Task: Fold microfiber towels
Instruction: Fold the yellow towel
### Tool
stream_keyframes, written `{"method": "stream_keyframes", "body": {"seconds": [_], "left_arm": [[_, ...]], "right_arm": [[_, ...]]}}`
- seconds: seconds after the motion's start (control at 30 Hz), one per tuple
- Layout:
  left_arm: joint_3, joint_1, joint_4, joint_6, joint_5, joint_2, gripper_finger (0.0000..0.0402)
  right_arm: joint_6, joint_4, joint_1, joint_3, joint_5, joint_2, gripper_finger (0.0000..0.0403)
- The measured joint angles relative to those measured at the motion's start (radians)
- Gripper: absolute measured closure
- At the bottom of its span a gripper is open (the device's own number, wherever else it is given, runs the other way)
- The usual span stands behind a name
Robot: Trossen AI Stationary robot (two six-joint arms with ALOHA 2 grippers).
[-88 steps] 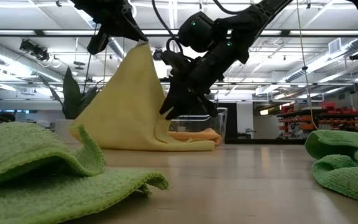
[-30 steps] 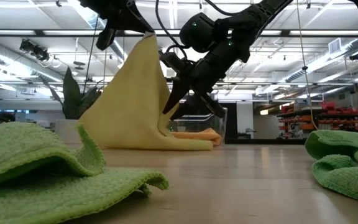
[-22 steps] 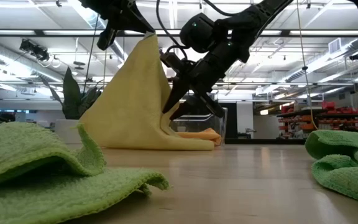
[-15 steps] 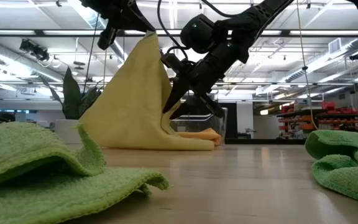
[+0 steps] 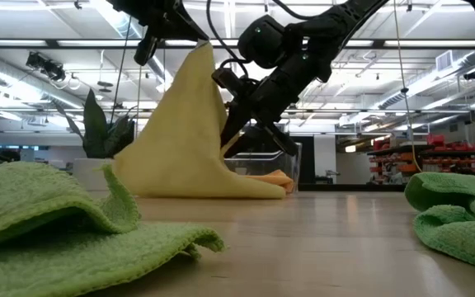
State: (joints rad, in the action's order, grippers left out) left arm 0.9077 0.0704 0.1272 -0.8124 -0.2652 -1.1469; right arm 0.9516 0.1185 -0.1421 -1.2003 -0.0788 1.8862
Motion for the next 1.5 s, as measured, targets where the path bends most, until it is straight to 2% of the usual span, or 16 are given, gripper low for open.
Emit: {"method": "stream_keyframes", "body": {"seconds": [0.7,0.8,0.97,1.07,1.23,1.5], "left_arm": [[0.0,0.016,-0.001,0.013,0.0,0.0,0.0399],[0.0,0.016,-0.001,0.013,0.0,0.0,0.0398],[0.0,0.016,-0.001,0.013,0.0,0.0,0.0399],[0.0,0.016,-0.001,0.014,0.0,0.0,0.0398],[0.0,0.016,-0.001,0.027,0.0,0.0,0.0398],[0.0,0.016,-0.001,0.04,0.019,0.0,0.0399]], "right_arm": [[-0.033,0.054,0.034,0.0,0.03,0.001,0.032],[-0.058,0.054,0.03,0.0,0.044,0.001,0.0339],[-0.075,0.054,0.031,0.0,0.059,0.001,0.0393],[-0.09,0.067,0.031,0.0,0.06,0.001,0.039],[-0.148,0.13,0.026,0.0,0.044,-0.007,0.0397],[-0.241,0.385,0.026,0.0,0.049,-0.075,0.0398]]}}
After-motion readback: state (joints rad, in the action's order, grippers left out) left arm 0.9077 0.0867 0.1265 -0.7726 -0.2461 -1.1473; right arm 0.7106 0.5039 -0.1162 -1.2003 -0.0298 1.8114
